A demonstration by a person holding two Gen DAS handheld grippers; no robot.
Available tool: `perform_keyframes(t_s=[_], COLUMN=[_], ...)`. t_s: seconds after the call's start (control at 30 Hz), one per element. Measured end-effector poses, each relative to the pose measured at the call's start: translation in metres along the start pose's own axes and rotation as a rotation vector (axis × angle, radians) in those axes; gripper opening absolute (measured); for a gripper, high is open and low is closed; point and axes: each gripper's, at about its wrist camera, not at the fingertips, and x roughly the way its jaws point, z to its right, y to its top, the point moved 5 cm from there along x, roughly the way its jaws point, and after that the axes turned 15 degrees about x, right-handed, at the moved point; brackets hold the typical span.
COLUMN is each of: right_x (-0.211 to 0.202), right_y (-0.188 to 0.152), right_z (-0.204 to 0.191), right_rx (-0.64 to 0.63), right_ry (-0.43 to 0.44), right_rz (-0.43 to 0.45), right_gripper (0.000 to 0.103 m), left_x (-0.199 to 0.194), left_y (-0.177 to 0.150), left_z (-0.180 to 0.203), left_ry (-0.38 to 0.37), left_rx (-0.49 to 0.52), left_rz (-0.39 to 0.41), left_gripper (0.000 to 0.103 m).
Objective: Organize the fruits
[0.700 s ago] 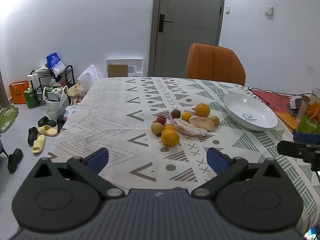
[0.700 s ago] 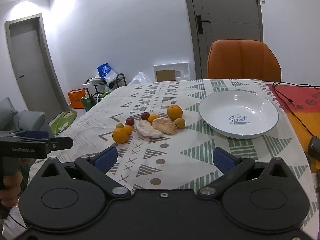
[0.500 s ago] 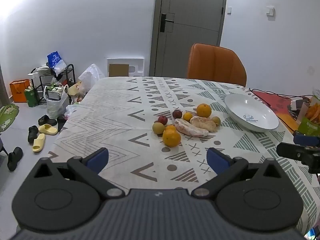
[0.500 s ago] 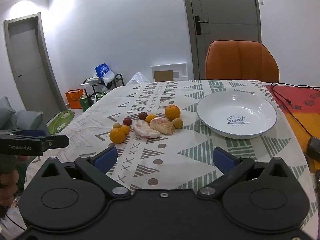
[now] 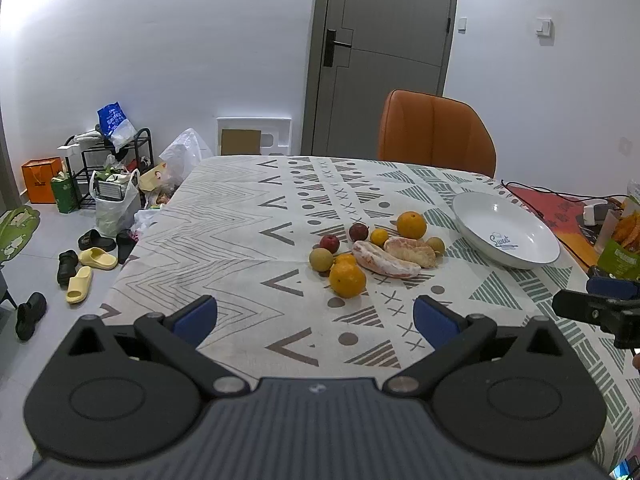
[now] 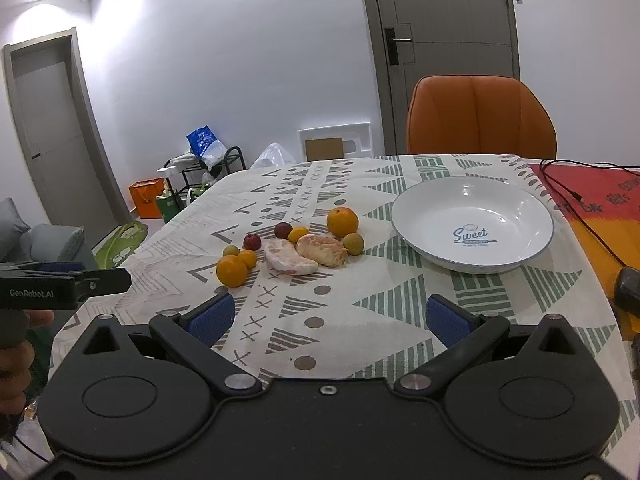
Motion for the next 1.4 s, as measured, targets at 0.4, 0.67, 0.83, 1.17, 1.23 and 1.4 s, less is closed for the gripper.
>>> perform_keyframes(t_s=[0.4, 0.67, 0.83, 1.17, 1.23, 1.4], right_x=[0.0014, 0.002, 0.0016, -0.0008, -0.0011, -0.0015], right_y=[-0.0024, -0.0025, -0.0026, -0.0005, -0.0003, -0.0001], right_z=[-0.0005, 0.0002, 0.0004, 0.0007, 0.0007, 0.0011], right_rx=[-0.007, 0.0, -0.002, -0.011, -0.009, -0.008], right_ry=[-0.006, -0.006, -0.006, -0.002, -0.002, 0.0], right_rz=[-0.007, -0.013, -0.013, -0.006, -0.004, -0.001], right_gripper=[0.103, 0.103, 0.103, 0.103, 0.103, 0.103], left_x=[0.0, -0.0009, -0.002, -0.0028, -0.003, -0.0029], left_y=[0.0005, 0.002, 0.0029, 0.0025, 0.0025, 0.0024], left_z=[-0.0003, -0.0004, 0.0009, 0.0012, 0.0007, 0.0009], left_ry=[-0.001, 0.001, 0.006, 0.006, 0.005, 0.004], left_rx=[-0.001, 0.002, 0.003, 0.003, 0.002, 0.004], left_rz=[0.002, 0.007, 0.01, 0.01, 0.009, 0.012], left_gripper=[0.103, 0.103, 0.103, 0.103, 0.103, 0.103])
